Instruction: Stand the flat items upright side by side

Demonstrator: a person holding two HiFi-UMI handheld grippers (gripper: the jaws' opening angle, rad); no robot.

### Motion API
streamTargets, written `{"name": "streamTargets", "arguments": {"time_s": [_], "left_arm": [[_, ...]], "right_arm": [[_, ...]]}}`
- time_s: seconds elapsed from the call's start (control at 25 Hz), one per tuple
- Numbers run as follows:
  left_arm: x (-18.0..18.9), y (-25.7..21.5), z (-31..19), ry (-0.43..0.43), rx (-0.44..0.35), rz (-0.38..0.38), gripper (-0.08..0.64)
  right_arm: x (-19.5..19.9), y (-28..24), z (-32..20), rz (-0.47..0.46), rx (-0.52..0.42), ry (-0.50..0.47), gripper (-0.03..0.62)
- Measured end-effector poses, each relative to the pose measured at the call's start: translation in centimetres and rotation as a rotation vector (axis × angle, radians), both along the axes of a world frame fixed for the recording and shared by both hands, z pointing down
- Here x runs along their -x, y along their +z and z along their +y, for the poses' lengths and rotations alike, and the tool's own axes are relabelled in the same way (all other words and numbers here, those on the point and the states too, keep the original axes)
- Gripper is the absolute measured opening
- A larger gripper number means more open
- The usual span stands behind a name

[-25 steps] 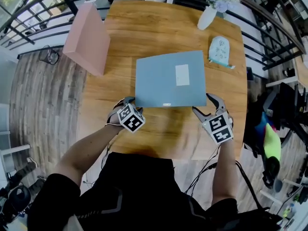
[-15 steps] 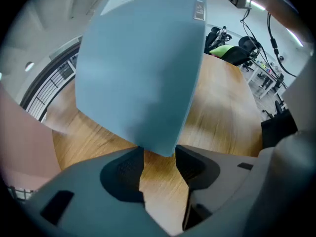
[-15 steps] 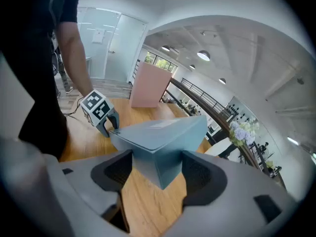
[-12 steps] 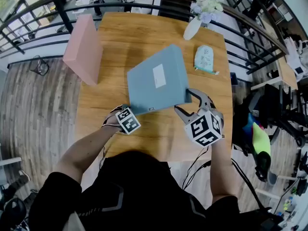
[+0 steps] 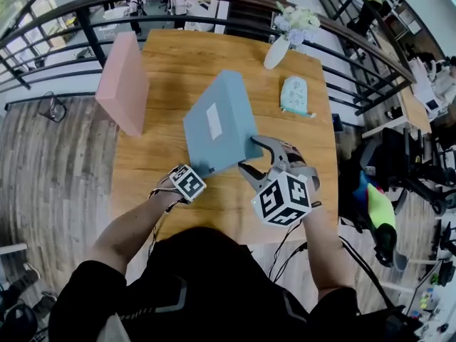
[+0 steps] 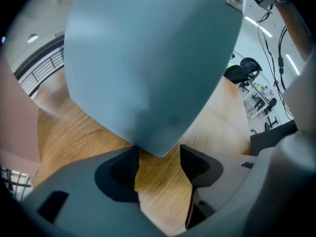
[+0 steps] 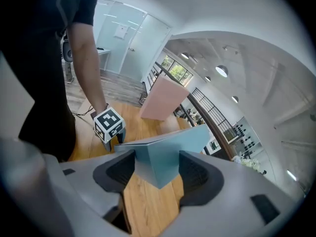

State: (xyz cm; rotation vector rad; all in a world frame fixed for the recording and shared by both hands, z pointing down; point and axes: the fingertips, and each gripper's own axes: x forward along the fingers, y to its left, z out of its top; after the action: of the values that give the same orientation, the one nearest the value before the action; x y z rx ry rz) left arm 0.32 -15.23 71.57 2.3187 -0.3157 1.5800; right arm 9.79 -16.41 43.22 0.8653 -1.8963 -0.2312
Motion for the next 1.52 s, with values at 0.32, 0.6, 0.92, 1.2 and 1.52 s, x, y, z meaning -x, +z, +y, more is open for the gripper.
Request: {"name": "streamTargets", "arguments": {"time_s": [0.32, 0.6, 0.92, 1.2, 1.52], "left_arm": [[-0.1, -3.8, 0.2, 0.000, -0.059, 0.211, 0.278], [-0.2, -13.8, -1.9, -0.109, -0.271, 0.444, 0.278], [0.1, -19.2, -3.8, -0.183, -0.542, 0.503, 0.286], [1.4, -21.1, -4.0, -0.316, -0.529, 0.548, 0.290], [1.8, -23.4, -3.8, -0.434, -0.599, 0.583, 0.291]], "right_arm": [[4.0, -0.7, 0.2, 0.148, -0.002, -0.131, 0.265], [7.1, -1.1, -0.8, 0.077, -0.025, -0.146, 0.264], [10.1, -1.6, -2.6, -0.047, -0.041, -0.105, 0.261], [12.3, -2.8, -3.2, -0.243, -0.055, -0.077, 0.255], [12.3, -3.7, -3.3, -0.436, -0.012, -0.031, 0.235]]}}
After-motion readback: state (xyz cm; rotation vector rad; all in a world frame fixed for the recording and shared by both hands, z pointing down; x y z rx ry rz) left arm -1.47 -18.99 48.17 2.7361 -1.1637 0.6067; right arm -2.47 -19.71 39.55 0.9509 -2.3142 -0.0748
